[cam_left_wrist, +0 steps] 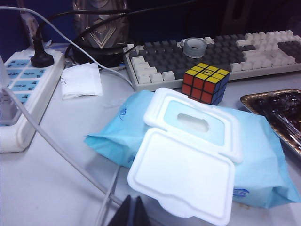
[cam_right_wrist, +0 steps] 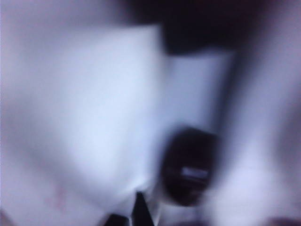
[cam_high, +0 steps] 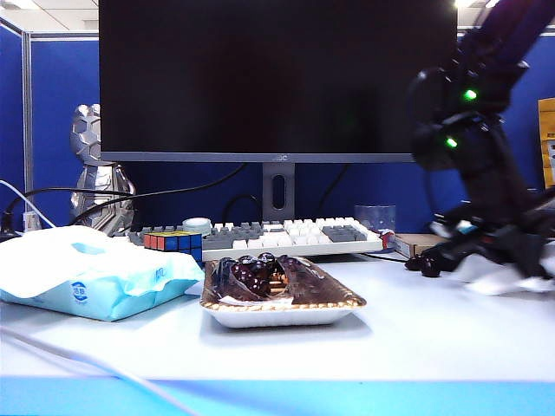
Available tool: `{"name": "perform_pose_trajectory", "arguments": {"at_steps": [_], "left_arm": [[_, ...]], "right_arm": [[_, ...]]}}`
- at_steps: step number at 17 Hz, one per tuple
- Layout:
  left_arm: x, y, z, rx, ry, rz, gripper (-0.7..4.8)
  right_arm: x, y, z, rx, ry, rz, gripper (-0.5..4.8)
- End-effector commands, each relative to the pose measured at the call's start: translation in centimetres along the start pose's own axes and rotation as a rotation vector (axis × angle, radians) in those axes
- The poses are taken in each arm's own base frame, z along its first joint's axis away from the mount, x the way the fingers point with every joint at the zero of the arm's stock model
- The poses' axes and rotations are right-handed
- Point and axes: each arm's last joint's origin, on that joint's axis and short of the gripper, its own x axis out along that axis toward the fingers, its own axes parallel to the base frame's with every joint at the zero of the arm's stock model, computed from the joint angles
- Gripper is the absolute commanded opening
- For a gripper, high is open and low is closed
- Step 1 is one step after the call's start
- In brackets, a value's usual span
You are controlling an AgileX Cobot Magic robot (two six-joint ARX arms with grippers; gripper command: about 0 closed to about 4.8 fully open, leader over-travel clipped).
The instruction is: Use the wet wipes on the table to wipe the cherry juice off the table, then put the wipes back on the table.
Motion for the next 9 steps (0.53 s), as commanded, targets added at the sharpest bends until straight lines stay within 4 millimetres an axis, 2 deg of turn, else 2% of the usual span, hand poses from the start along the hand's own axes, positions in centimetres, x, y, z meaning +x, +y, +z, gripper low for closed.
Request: {"name": "perform_pose_trajectory", "arguments": {"at_steps": [1,3,5,7,9], "left_arm": [[0.0,0.0,-0.1,-0.004,0.009,-0.002,-0.02],[0.0,0.0,-0.1,-0.004,0.009,-0.002,-0.02],[0.0,0.0,-0.1,-0.004,0.009,-0.001,-0.02],[0.0,0.0,-0.1,-0.004,0.009,-0.001,-0.02],[0.0,0.0,-0.1,-0.004,0.009,-0.001,-0.02]], "right_arm": [[1.4,-1.7,-0.4,0.042,0.052,-0.027,-0.06],[1.4,-1.5,-0.3,0.026,0.045,0.066,-0.05],[1.1,-0.5,-0.1,0.011,0.016,0.243,-0.05],[-0.1,2.1,0.4,-0.059,-0.053,0.421,-0.05],[-1.1,4.3,0.6,-0.151,-0.104,0.518,-0.05]]}}
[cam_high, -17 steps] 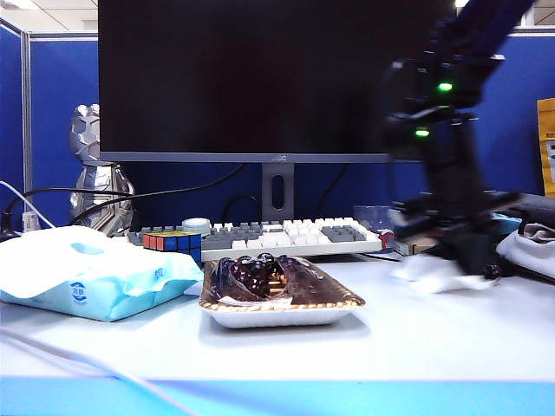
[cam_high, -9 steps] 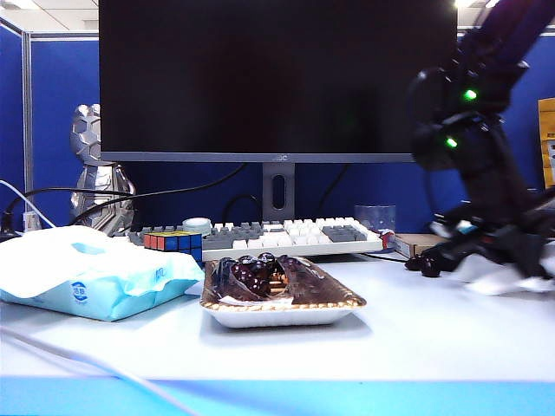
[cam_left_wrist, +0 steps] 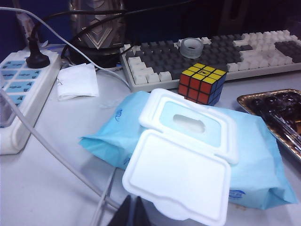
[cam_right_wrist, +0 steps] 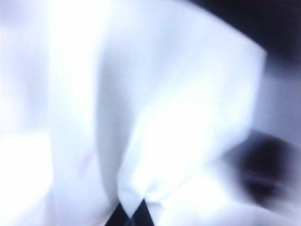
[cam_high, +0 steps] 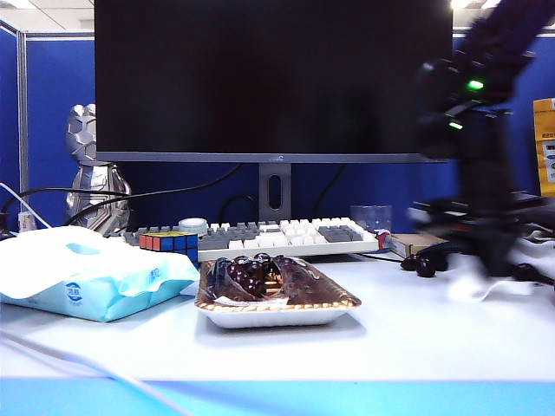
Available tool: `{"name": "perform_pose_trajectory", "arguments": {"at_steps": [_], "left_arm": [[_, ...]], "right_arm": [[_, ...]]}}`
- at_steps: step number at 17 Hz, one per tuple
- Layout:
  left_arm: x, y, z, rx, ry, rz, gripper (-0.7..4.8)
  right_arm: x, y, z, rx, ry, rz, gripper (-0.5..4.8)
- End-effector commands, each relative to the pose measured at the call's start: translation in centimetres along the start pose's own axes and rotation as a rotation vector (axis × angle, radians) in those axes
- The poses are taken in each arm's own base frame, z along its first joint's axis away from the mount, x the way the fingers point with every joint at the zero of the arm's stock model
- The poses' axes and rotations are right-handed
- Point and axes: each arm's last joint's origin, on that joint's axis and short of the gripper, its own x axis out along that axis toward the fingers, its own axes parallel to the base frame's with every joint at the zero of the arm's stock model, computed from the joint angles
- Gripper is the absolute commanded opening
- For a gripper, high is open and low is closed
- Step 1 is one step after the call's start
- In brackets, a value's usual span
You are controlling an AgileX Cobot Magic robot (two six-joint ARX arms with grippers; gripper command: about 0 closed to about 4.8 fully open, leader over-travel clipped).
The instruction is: Use the wet wipes on the table to wipe the cherry juice off the table, then put the wipes back on the table.
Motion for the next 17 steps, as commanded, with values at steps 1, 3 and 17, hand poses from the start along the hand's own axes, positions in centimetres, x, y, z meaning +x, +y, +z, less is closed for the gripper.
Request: {"name": "perform_pose_trajectory", "arguments": {"at_steps": [1,3,17], "left_arm": [[0.0,0.0,-0.1,-0.004,0.009,-0.002,-0.02],[0.0,0.0,-0.1,-0.004,0.009,-0.001,-0.02],[0.0,0.0,-0.1,-0.004,0.009,-0.002,-0.02]], "right_arm": [[1.1,4.2,0.3,-0.138,-0.026,0.223,-0.05],[0.9,6.3,0.2,-0.207,-0.032,0.255,-0.05],[0.8,1.3,-2.6,-0.168,0.310,-0.285,-0.05]]}}
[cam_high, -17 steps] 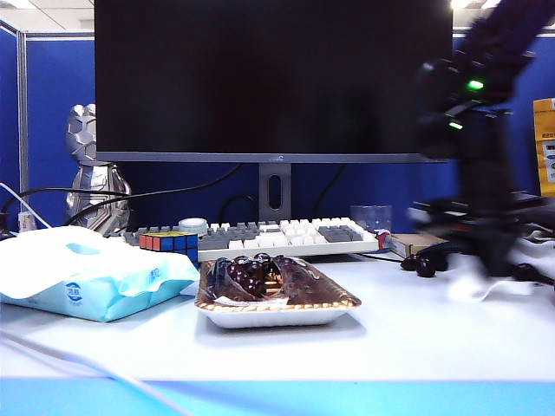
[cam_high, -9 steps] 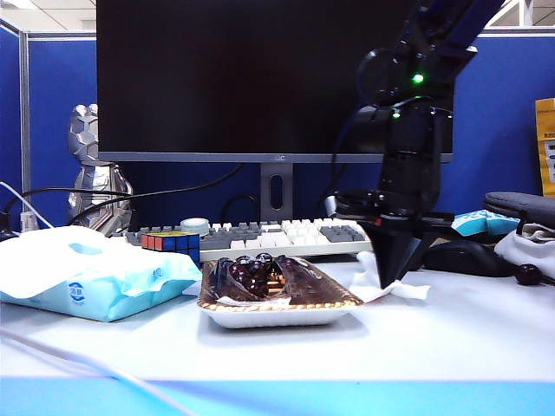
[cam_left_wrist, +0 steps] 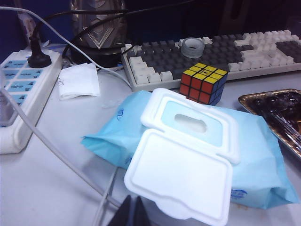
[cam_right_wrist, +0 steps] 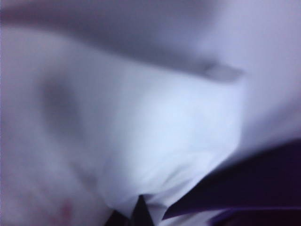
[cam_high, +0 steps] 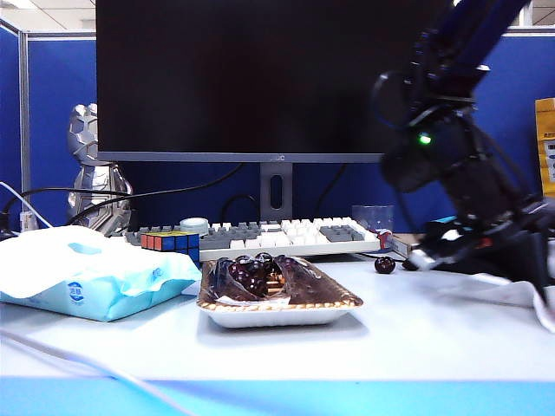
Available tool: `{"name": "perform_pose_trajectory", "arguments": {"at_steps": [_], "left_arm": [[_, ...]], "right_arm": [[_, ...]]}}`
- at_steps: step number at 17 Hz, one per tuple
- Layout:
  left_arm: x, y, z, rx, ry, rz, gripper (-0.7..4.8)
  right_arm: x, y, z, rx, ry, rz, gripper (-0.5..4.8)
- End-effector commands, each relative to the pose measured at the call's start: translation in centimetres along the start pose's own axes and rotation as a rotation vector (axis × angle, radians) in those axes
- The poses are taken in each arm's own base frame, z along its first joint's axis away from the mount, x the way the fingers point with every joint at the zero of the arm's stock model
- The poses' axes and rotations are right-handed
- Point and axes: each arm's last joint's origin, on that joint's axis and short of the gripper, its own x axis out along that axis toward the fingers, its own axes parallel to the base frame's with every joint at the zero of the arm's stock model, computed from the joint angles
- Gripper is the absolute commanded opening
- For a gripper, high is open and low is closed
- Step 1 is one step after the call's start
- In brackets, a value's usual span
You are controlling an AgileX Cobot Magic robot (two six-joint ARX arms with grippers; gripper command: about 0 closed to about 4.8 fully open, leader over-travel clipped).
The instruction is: Use the wet wipes on the table to wipe the cherry juice off the table, then put the wipes back on the table.
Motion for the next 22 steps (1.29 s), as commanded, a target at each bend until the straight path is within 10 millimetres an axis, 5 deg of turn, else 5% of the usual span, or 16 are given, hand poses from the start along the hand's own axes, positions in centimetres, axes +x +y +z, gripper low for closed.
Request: {"name": "perform_pose_trajectory", "arguments": {"at_steps": [1,7,17,22], "left_arm": [[0.0,0.0,-0.1,-0.004,0.010,-0.001,-0.02],[0.0,0.0,-0.1,-0.004,0.010,-0.002,-0.02],[0.0,0.0,-0.1,-0.004,0.010,-0.001,-0.02],[0.0,0.0,-0.1,-0.004,0.010,-0.001,-0.02]], "right_arm": [[1.0,-3.0,0.7,0.129,-0.084,-0.064,-0.05],[0.7,-4.1,2.9,0.180,-0.335,-0.021,-0.05],[-2.3,2.1,4.6,-0.068,-0.575,0.604,-0.05],[-2.7,1.8,5.5,0.066,-0.626,0.364,-0.06]]}}
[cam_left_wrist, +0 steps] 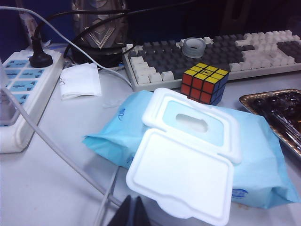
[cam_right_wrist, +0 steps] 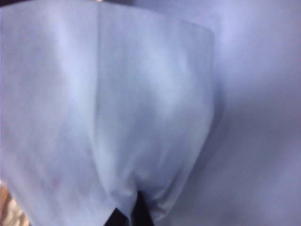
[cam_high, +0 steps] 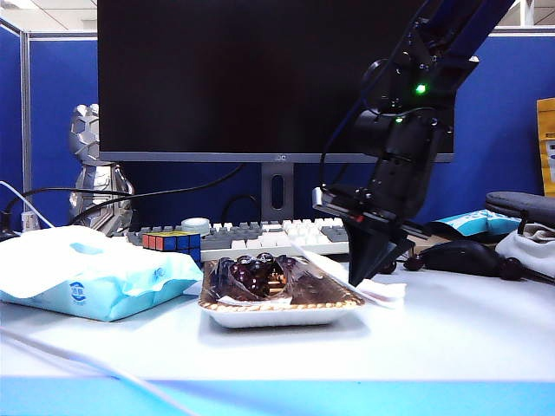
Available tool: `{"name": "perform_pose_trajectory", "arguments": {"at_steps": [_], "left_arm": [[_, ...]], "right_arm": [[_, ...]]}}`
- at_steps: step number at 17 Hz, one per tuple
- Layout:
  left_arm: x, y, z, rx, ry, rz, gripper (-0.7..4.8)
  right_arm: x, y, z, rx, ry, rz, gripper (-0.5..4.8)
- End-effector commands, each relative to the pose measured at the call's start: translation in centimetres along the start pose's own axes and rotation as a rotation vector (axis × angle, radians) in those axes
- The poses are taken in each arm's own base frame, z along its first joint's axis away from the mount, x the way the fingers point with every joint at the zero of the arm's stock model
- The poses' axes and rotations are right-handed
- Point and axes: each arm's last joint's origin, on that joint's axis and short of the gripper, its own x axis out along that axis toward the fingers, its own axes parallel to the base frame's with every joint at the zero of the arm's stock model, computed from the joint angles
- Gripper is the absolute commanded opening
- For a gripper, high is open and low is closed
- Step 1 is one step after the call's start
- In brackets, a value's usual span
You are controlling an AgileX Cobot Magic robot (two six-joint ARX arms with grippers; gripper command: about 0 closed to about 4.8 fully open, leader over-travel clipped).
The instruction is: Use the wet wipes on the table to wipe the cherry juice off the table, then put the wipes back on the table.
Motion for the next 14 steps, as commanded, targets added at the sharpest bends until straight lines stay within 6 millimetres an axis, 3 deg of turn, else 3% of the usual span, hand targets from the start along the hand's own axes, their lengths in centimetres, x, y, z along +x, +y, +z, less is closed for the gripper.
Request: {"name": "perform_pose_trajectory", "arguments": {"at_steps": [1,4,8,14], "left_arm": [[0.0,0.0,-0.1,-0.004,0.009,-0.001,-0.02],[0.0,0.0,-0.1,-0.004,0.009,-0.001,-0.02],[0.0,0.0,-0.1,-0.004,0.009,-0.001,-0.02],[0.0,0.0,-0.1,-0.004,0.009,-0.001,-0.02]], "right_arm": [[0.4,-1.1,0.3,0.050,-0.012,-0.305,-0.05],[-0.1,-2.3,0.4,0.053,-0.012,-0.586,-0.05],[-0.6,-3.4,0.4,0.077,-0.016,-0.677,-0.05],[-0.2,-1.4,-1.5,0.035,0.159,-0.105,-0.05]]}}
